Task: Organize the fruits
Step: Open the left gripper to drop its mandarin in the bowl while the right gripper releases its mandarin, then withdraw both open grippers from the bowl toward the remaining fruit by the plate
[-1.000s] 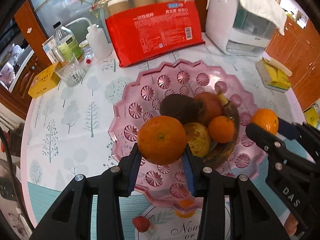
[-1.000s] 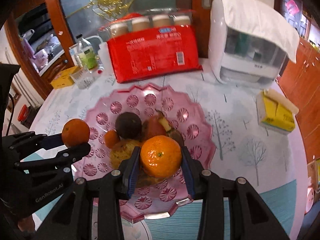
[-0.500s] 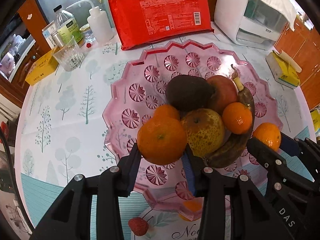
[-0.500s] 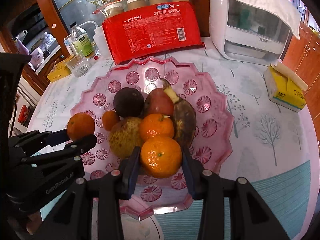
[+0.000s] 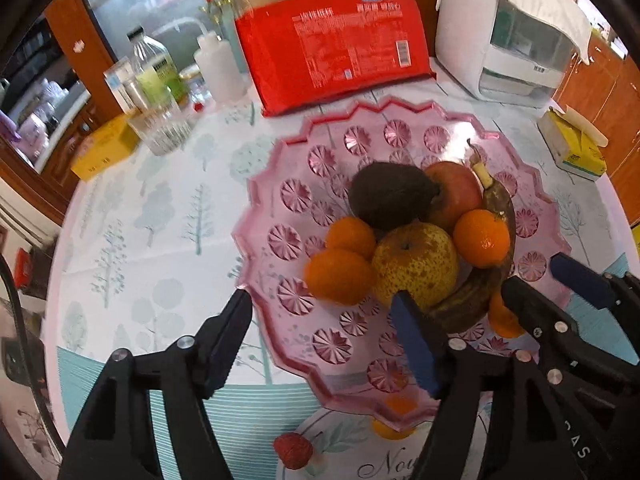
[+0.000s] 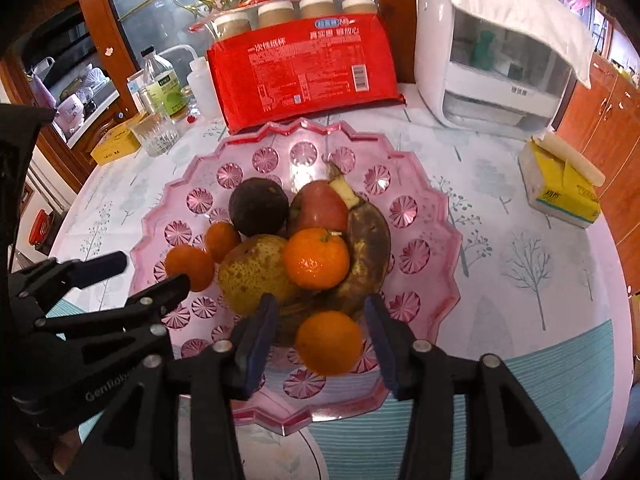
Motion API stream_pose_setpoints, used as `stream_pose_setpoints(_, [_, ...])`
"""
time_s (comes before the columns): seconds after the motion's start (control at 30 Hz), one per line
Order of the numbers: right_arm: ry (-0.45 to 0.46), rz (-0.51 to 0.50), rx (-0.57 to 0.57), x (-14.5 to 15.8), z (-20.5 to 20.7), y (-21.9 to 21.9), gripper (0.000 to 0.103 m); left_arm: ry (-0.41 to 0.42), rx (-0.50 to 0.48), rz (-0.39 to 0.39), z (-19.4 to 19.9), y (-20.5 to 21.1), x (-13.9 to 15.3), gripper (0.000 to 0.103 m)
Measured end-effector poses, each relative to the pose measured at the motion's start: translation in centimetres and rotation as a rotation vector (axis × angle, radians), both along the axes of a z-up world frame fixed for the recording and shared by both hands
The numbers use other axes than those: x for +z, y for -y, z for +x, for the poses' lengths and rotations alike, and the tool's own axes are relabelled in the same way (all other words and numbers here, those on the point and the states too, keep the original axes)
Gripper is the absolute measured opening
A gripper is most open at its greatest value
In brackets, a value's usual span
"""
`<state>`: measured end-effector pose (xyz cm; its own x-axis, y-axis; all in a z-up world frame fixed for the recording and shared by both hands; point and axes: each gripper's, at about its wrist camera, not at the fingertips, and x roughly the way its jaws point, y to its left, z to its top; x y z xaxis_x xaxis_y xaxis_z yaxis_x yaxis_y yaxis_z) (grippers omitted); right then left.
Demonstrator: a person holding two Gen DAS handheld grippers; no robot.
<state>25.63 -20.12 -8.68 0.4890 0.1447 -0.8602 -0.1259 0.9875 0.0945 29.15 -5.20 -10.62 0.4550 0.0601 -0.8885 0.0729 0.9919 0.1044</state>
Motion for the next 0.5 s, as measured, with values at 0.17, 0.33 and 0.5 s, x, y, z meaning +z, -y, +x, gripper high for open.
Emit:
stream_pose_setpoints(0.17, [0.033,-0.012,-0.018,0.9,-0.3,0.2,0.052,0.019,0.015,0.005,-0.5,-0.4,1.0,0.081])
stream_pose_setpoints(0.33, [0.048,-0.005,-0.022,1.7,-0.7,0.2,0.052,0.036,0.029,-0.005,-1.2,-0.8,2.0,0.083])
stream_pose_setpoints(0.5, [0.057,-0.006,-0.024,2.2,-1.2,0.1,0.052,0.048,0.033,-0.003,-1.9,-1.0,2.8,0.083])
